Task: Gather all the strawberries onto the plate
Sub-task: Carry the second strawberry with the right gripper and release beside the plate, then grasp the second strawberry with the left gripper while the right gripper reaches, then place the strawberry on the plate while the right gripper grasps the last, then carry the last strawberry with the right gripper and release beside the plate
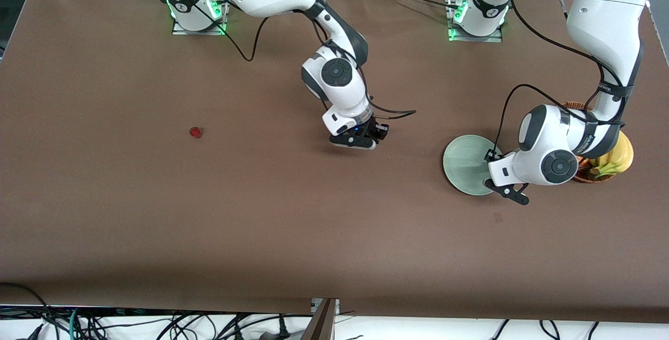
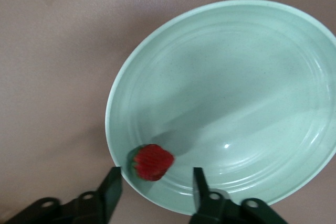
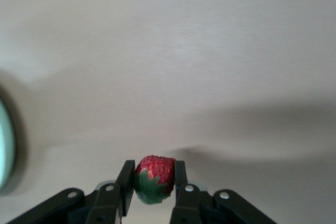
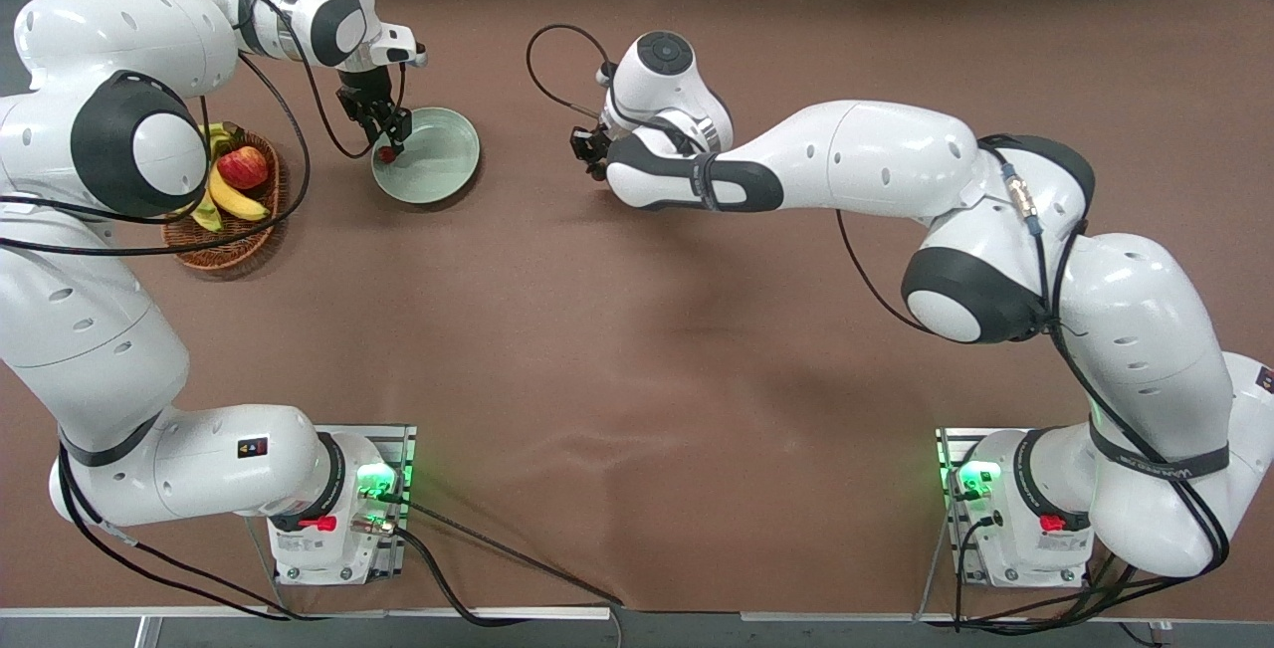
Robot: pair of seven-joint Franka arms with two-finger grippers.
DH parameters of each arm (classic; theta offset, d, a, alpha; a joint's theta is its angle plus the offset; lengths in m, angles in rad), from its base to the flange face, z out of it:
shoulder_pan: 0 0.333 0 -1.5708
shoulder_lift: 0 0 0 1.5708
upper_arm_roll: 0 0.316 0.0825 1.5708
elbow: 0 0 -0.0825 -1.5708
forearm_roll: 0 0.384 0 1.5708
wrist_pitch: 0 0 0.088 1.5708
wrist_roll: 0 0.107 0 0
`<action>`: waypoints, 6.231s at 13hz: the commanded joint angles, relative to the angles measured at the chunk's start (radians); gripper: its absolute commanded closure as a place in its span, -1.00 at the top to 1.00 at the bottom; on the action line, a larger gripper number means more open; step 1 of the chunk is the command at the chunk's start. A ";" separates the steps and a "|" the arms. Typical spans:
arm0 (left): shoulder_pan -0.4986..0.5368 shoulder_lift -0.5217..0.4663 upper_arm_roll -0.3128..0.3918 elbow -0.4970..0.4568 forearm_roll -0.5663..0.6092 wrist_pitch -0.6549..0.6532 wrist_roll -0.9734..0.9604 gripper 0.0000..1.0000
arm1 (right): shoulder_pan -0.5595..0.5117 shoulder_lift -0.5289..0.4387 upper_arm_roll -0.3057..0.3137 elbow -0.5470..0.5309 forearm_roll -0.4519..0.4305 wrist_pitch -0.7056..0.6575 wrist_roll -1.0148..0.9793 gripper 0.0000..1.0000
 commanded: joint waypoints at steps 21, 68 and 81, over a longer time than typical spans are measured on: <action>-0.194 0.021 -0.231 0.001 -0.103 0.219 -0.947 1.00 | -0.291 -0.201 -0.120 0.100 0.009 -0.766 -0.674 1.00; 0.096 -0.032 -0.220 0.160 0.064 -0.132 -0.298 1.00 | -0.287 -0.401 -0.294 -0.542 0.264 -0.414 -0.949 -0.71; 0.097 -0.008 -0.219 0.147 0.064 -0.135 -0.285 1.00 | 0.065 0.162 -0.034 0.184 0.312 0.172 -0.064 -0.69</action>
